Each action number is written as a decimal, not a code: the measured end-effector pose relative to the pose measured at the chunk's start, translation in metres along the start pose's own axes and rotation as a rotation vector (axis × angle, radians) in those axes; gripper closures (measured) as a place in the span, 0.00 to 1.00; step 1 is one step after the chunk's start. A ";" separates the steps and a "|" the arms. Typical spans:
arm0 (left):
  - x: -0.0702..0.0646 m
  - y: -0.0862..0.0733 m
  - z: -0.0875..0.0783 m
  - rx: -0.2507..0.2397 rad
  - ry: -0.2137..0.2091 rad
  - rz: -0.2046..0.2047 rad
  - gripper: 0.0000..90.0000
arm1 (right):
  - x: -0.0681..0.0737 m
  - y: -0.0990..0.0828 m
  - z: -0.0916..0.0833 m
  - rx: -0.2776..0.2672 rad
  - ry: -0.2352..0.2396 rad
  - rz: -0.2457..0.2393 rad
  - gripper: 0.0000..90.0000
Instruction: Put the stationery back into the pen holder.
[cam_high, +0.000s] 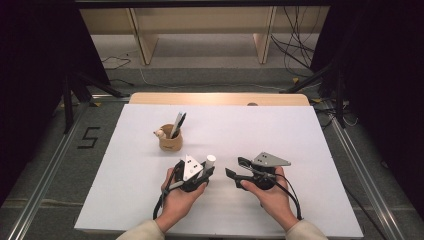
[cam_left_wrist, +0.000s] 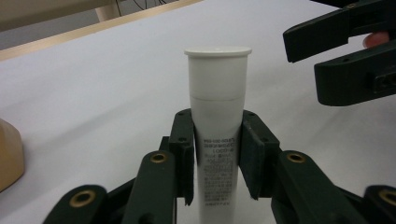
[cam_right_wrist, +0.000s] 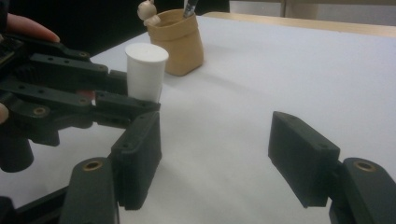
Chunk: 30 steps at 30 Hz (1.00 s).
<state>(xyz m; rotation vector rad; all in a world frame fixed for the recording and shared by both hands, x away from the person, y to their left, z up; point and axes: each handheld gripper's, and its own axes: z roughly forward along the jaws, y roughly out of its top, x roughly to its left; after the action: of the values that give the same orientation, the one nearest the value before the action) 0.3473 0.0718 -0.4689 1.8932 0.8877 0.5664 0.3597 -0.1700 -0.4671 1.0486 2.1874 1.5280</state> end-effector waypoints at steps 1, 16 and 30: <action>0.000 0.000 0.000 -0.001 0.001 -0.003 0.77 | -0.001 0.000 0.000 0.003 -0.002 -0.004 0.38; 0.007 0.000 -0.004 0.000 0.015 -0.004 0.77 | -0.008 -0.008 -0.007 0.055 -0.046 -0.038 0.36; 0.012 0.000 -0.006 0.000 0.032 -0.004 0.77 | -0.016 -0.016 -0.018 0.092 -0.069 -0.052 0.35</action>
<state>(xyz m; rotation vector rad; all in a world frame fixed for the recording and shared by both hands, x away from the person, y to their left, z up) 0.3509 0.0847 -0.4659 1.8869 0.9120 0.5955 0.3536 -0.1962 -0.4767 1.0469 2.2385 1.3603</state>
